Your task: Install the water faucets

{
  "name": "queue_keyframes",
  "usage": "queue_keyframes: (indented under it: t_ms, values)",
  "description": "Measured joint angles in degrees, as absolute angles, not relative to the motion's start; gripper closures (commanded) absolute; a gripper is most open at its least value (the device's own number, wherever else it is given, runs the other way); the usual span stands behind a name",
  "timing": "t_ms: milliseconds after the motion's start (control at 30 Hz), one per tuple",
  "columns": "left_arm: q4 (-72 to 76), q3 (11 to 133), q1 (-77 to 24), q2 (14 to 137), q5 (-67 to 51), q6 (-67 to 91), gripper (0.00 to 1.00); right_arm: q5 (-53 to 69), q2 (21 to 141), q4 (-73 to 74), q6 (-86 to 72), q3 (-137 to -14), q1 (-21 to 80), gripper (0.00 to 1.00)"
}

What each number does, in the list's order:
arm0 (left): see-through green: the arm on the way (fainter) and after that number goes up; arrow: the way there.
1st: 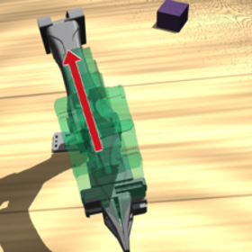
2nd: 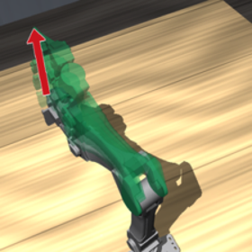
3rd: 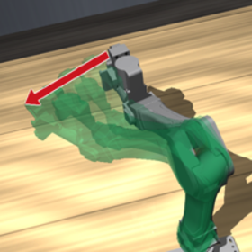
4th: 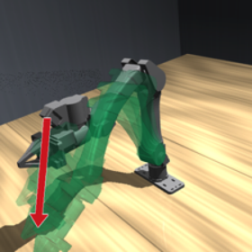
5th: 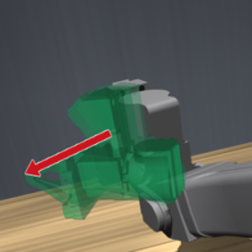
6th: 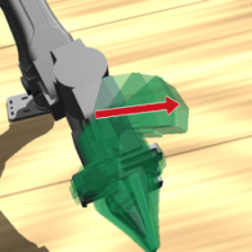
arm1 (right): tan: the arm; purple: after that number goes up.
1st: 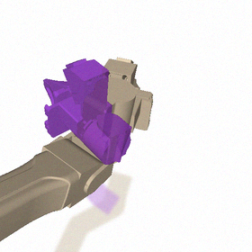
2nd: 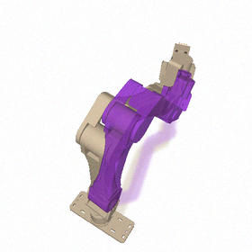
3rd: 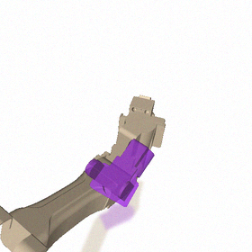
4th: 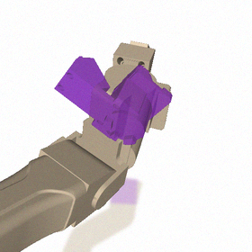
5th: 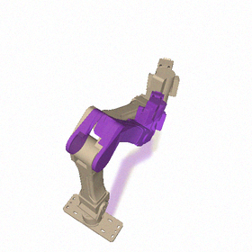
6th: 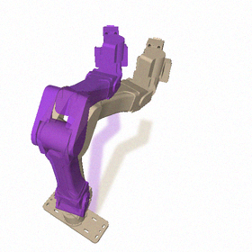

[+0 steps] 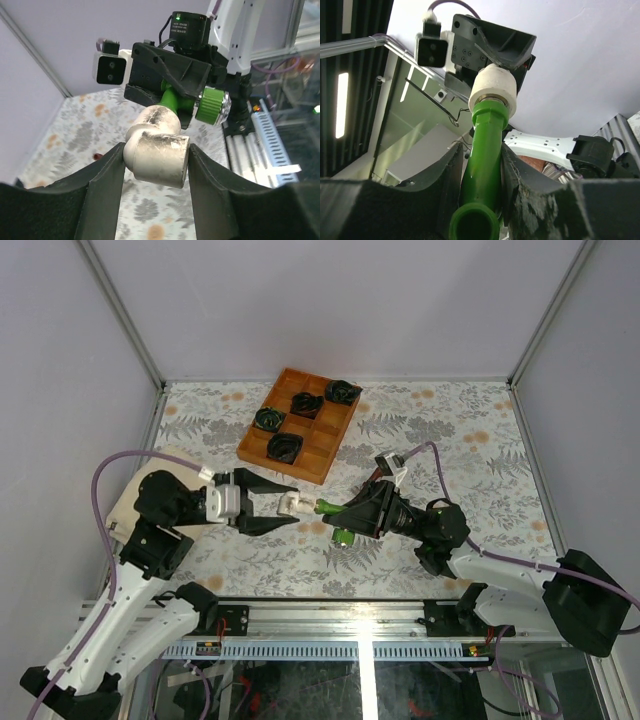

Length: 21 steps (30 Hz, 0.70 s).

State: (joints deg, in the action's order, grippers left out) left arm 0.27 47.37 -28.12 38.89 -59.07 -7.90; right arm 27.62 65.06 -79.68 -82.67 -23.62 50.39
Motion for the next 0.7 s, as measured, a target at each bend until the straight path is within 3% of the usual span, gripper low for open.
queue_keyframes:
  t_ms: [67, 133, 367, 533, 700]
  values:
    - [0.7, 47.0, -28.2, 38.6, -60.2, -13.2, 0.32, 27.6, 65.3, -80.2, -84.0, -23.6, 50.4, 1.0]
    - [0.6, 46.5, -28.3, 38.1, -61.1, -18.0, 0.02, 27.3, 65.7, -80.9, -85.3, -23.6, 50.4, 1.0]
    - [1.7, 45.8, -28.5, 36.9, -61.3, -21.1, 0.0, 26.5, 65.2, -80.8, -85.4, -23.6, 50.4, 1.0]
    - [10.7, 42.5, -28.5, 34.5, -53.4, -6.5, 0.0, 26.3, 61.3, -74.5, -79.7, -23.6, 50.4, 1.0]
    - [10.0, 43.3, -28.5, 33.1, -41.1, 11.5, 0.0, 25.3, 56.9, -64.9, -70.2, -24.3, 50.4, 1.0]
